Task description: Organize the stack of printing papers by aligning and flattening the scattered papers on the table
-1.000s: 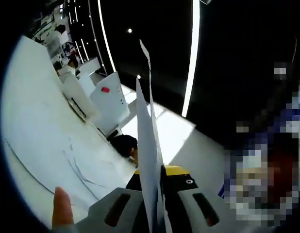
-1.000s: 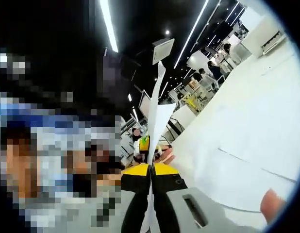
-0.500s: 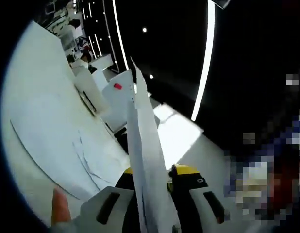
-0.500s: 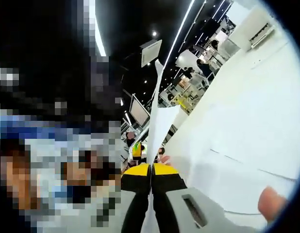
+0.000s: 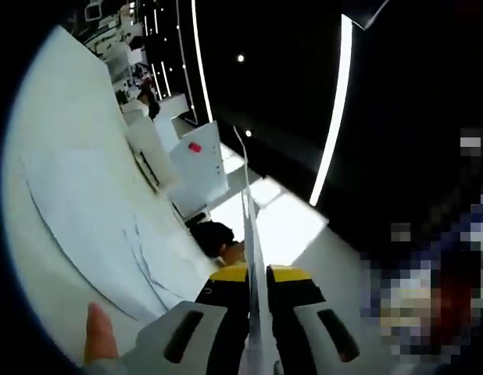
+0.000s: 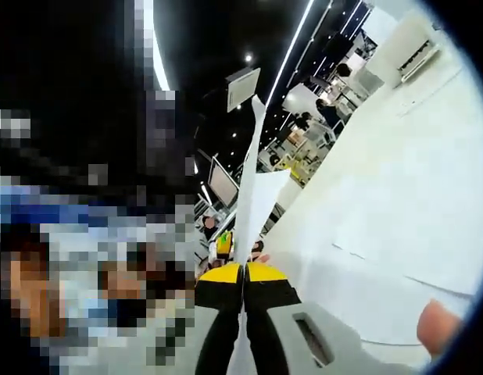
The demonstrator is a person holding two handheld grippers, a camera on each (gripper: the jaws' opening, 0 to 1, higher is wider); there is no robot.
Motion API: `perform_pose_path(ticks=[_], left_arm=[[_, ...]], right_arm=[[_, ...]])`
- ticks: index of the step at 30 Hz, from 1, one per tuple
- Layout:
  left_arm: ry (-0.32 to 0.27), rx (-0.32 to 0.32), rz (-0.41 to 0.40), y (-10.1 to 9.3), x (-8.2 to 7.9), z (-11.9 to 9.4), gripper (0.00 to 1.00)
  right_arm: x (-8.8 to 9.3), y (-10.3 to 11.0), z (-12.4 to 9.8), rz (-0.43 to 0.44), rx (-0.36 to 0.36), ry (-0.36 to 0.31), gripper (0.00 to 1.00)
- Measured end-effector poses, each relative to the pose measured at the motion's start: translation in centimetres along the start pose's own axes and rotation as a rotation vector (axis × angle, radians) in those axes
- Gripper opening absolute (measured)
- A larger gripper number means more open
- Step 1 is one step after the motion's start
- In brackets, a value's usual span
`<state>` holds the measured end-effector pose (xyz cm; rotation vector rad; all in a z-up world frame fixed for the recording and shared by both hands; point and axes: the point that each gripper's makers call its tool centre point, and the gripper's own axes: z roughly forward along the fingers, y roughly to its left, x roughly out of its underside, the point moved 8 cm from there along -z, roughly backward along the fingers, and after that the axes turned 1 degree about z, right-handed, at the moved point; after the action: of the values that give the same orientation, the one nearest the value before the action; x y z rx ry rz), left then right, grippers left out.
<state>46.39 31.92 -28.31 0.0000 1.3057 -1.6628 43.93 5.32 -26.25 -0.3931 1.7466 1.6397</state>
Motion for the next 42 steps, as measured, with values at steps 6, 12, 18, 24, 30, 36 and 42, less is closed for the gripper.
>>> perform_pose_path(ticks=[6, 12, 18, 24, 30, 36, 42], left_arm=[[0.024, 0.009, -0.009, -0.4, 0.8, 0.4, 0.15], [0.008, 0.006, -0.023, -0.3, 0.9, -0.6, 0.15], [-0.029, 0.001, -0.029, -0.3, 0.1, -1.5, 0.13], [-0.033, -0.011, -0.014, -0.1, 0.1, -1.3, 0.06], [-0.061, 0.006, -0.008, 0.0, -0.3, -1.3, 0.07], [-0.11, -0.001, 0.005, 0.2, -0.9, -1.7, 0.06], [-0.118, 0.023, -0.032, -0.1, -0.8, -1.7, 0.06]], right_arm=[[0.1, 0.1, -0.1, -0.007, 0.003, -0.002, 0.0], [-0.7, -0.4, -1.0, 0.019, 0.007, -0.039, 0.0], [-1.1, -0.7, -1.8, 0.024, 0.011, -0.062, 0.0], [-1.1, -0.4, -2.0, 0.019, 0.003, -0.068, 0.0], [-0.9, -0.1, -1.9, 0.016, -0.011, -0.071, 0.0], [-1.0, 0.1, -2.1, 0.02, -0.017, -0.082, 0.0], [-0.8, 0.4, -2.0, 0.019, -0.029, -0.079, 0.0]])
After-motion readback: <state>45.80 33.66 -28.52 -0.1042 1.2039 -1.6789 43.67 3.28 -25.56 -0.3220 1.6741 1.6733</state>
